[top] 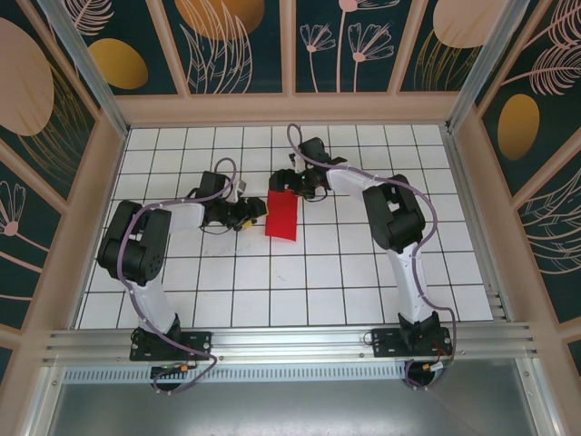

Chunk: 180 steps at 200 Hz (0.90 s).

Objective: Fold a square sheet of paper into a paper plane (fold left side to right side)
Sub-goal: Third fold the triangle at the center of the table.

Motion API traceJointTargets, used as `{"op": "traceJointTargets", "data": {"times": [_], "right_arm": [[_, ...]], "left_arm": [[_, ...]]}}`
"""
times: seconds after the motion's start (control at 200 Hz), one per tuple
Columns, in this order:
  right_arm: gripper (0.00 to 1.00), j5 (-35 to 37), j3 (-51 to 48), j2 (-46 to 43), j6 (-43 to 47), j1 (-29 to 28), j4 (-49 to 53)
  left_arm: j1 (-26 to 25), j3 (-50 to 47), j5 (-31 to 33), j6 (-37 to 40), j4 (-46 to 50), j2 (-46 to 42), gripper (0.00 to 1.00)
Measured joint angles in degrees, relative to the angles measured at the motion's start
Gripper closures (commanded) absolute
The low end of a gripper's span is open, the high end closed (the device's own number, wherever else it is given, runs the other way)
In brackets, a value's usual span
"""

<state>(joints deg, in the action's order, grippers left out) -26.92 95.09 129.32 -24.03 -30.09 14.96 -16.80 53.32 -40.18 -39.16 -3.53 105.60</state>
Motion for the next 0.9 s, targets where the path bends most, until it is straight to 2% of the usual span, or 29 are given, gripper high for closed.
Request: {"op": "traceJointTargets", "data": {"times": [0.24,0.465,0.626,0.776,0.901], "right_arm": [[0.13,-0.22,-0.28,-0.04,0.0,0.07,-0.35],[0.12,-0.22,-0.79,-0.28,0.2,0.07,-0.98],[0.1,-0.37,-1.68,-0.9,1.27,0.09,-1.97],[0.07,0.98,-4.33,-2.67,3.45,0.24,-3.56],[0.05,4.42,-11.21,-8.72,6.4,1.27,-5.86]], "left_arm": [[-2.32,2.21,-0.09,-0.44,-0.15,2.93,0.45],[-3.06,3.08,0.0,-1.18,-0.33,3.43,0.76],[-3.06,3.06,0.35,-1.38,-0.31,3.43,0.89],[-3.19,3.02,0.66,-1.51,-0.37,3.43,0.96],[-3.65,1.73,1.22,-1.68,-0.55,3.41,0.98]]}}
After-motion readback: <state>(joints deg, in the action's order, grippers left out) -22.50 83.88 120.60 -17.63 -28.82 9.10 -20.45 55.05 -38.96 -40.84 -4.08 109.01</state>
